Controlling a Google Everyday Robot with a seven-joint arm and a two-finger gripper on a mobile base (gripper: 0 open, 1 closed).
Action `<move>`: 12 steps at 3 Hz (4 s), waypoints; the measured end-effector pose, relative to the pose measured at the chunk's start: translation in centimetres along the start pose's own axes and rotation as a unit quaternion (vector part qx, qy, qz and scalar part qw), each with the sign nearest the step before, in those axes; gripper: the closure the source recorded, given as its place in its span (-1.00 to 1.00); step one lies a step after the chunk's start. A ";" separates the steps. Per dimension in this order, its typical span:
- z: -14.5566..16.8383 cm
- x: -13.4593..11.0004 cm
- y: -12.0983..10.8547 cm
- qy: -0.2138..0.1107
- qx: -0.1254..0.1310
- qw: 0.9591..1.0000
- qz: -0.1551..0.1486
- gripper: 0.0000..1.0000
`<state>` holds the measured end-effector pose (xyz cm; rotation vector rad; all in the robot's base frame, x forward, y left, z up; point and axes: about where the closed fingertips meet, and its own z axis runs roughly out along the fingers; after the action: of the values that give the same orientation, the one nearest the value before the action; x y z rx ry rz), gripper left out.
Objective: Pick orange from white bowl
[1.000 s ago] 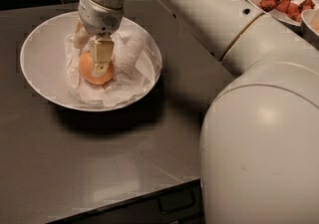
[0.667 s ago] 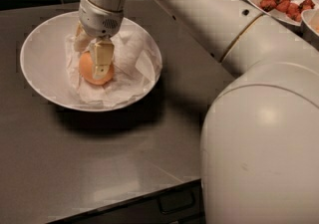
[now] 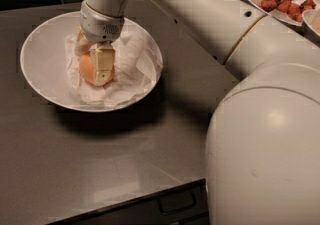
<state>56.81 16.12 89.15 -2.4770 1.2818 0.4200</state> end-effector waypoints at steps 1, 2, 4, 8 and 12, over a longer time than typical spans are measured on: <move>0.0 0.0 0.0 0.000 0.000 1.000 0.000 -0.32; 0.3 0.2 0.1 0.001 -0.006 1.000 0.000 -0.30; -0.1 0.5 -0.6 0.025 -0.009 1.000 0.000 -0.32; -0.9 0.1 -2.4 0.046 -0.003 0.999 -0.014 -0.32; -0.3 1.1 0.0 0.029 -0.005 1.000 0.004 -0.30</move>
Offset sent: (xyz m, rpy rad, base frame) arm -0.0044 -0.0123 -0.0070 -0.0400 0.0303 0.0128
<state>57.49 15.19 89.00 -2.5107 1.3156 0.3612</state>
